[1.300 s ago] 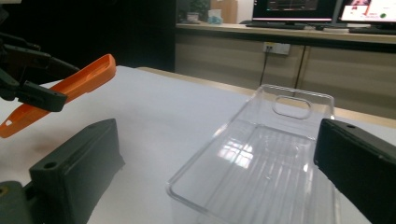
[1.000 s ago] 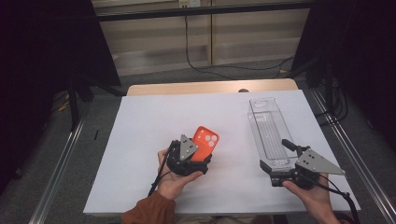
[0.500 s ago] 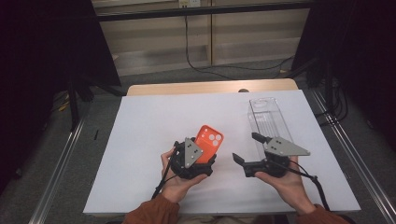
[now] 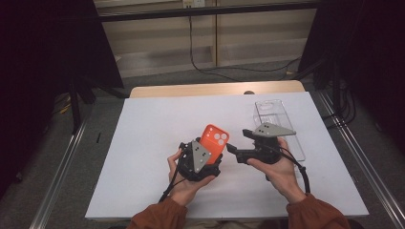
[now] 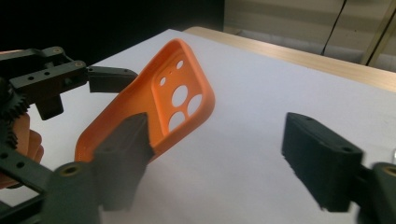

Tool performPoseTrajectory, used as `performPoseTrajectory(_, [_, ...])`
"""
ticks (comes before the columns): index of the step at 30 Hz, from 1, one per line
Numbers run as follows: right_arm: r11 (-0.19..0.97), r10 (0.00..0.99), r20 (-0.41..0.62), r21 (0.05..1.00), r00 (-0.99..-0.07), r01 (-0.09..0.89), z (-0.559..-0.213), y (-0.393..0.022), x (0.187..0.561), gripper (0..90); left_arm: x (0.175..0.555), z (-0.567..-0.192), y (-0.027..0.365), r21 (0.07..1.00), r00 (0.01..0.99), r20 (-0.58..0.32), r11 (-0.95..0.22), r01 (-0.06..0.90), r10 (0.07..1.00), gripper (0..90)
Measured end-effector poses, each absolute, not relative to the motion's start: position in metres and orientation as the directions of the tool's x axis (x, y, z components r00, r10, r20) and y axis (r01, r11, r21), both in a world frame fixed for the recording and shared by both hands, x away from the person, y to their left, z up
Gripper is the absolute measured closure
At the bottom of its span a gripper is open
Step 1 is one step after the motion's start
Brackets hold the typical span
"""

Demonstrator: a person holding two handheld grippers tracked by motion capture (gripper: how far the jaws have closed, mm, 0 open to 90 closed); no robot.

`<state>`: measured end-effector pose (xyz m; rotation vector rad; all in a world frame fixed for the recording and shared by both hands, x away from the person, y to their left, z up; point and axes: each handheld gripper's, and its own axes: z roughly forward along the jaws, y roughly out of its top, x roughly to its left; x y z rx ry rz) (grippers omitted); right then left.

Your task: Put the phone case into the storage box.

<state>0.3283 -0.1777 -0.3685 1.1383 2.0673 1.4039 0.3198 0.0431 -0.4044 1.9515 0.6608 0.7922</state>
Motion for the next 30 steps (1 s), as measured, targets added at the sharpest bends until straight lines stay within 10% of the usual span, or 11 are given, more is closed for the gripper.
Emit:
performPoseTrajectory(17, [0.088, 0.796, 0.279, 0.824, -0.536, 0.560, -0.368, -0.176, 0.348, 70.5, 0.318, -0.408, 0.023, 0.862, 0.633, 0.366, -0.505, 0.047, 0.682, 15.2])
performPoseTrajectory(30, [0.026, 0.802, 0.355, 0.784, -0.481, 0.620, -0.362, -0.174, 0.349, 78.9, 0.325, -0.414, 0.020, 0.856, 0.606, 0.385, -0.515, 0.048, 0.696, 15.3])
